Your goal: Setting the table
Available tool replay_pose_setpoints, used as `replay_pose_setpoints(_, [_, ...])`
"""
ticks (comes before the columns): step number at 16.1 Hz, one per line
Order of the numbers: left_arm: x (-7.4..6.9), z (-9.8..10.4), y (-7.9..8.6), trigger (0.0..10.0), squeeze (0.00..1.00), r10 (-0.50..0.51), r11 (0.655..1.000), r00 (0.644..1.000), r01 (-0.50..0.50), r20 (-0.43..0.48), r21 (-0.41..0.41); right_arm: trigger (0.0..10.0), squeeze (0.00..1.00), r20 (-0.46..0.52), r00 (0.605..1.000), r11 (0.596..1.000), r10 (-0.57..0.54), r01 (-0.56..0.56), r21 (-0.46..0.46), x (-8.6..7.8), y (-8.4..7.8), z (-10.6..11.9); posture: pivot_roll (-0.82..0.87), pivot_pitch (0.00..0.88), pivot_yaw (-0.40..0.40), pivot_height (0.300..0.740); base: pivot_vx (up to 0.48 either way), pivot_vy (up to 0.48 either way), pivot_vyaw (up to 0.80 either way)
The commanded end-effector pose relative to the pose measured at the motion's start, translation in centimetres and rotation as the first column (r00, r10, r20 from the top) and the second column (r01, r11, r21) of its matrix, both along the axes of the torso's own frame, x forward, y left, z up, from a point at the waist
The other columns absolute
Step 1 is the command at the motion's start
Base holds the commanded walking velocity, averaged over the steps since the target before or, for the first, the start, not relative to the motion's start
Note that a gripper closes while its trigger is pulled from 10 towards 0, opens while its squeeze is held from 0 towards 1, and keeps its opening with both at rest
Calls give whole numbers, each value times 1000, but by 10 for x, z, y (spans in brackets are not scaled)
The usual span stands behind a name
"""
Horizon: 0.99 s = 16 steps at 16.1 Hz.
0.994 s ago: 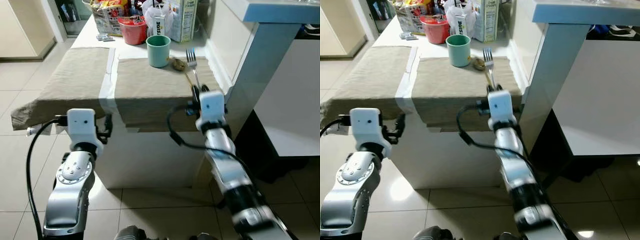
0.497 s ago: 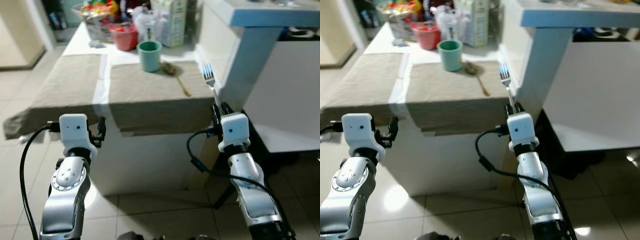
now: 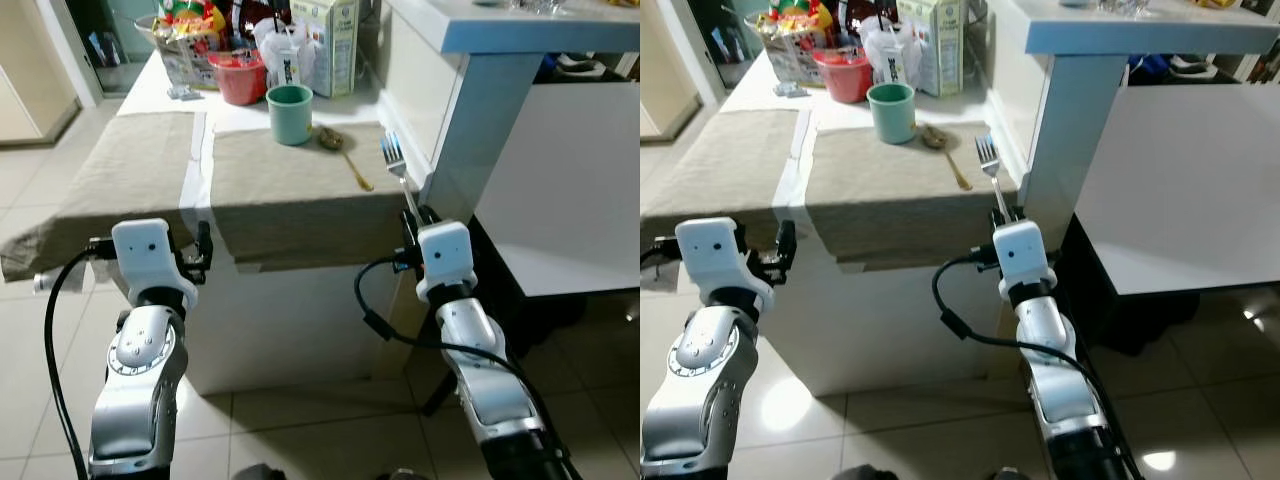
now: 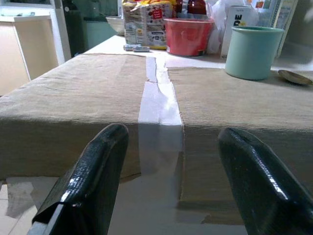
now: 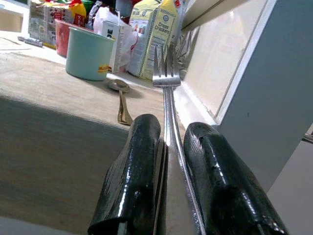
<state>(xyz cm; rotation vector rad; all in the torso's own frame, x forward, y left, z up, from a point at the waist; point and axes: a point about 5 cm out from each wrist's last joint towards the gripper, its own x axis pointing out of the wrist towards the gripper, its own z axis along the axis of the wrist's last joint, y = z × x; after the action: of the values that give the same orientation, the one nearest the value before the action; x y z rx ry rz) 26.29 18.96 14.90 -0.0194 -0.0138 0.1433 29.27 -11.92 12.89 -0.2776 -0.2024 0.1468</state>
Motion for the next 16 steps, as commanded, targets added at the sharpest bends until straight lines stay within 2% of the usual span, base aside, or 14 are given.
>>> replay_pose_setpoints(1, [-3,2,2,10000,0,18,1000,1000,-18,12,-10,10000,0,-4,1000,1000,-6,6,5,4,-1,2,-26,9,35,740,-326,0,0])
replay_pose_setpoints(9, [-3,2,3,10000,0,30,1000,1000,-30,8,-2,10000,0,-27,1000,1000,7,-6,7,3,2,-2,-25,18,32,740,-374,0,0])
replay_pose_setpoints(13, [-1,1,1,10000,0,16,1000,1000,-16,4,16,10000,0,-33,999,1000,6,-6,4,3,2,-3,-29,17,34,740,0,0,0])
replay_pose_setpoints(14, [0,1,0,10000,0,13,998,1000,-13,-7,56,10000,0,-32,999,1000,6,-6,2,4,3,-3,-30,17,33,740,0,0,0])
replay_pose_setpoints(16, [1,2,-1,10000,0,10,999,1000,-10,-1,48,10000,0,-31,1000,1000,5,-5,1,5,3,-2,-30,16,36,740,0,-409,0])
